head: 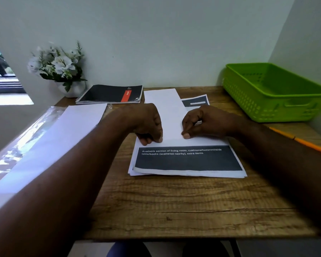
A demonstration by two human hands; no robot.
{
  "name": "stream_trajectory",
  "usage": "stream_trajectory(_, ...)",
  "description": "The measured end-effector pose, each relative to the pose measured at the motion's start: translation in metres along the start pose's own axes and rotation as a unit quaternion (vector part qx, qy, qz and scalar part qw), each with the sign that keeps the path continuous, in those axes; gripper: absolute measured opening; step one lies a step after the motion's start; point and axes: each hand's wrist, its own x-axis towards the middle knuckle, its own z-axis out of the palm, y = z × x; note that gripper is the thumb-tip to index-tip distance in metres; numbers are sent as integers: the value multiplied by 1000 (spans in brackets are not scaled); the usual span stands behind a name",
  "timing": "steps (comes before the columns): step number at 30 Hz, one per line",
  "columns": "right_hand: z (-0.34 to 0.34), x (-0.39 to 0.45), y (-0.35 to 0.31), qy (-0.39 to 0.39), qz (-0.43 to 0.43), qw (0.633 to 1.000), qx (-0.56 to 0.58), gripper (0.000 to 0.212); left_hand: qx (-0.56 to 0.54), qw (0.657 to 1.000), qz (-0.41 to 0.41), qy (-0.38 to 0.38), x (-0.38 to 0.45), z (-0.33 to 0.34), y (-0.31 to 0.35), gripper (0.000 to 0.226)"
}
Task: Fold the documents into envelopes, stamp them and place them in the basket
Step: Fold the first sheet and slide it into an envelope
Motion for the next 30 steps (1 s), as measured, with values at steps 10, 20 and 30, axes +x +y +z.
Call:
stream_trajectory(10, -7, -15, 15, 36, -17, 999, 29, 13, 109, 984, 112, 81, -3, 9, -16, 13)
stream_trajectory(20, -10, -13, 12, 34, -84, 993, -76, 16, 198, 932, 239, 186, 5, 26, -10, 21)
stream_trajectory(30, -3, -11, 7, 57, -139, 958, -244, 16, 275, 907, 245, 203, -1, 34, -1, 36)
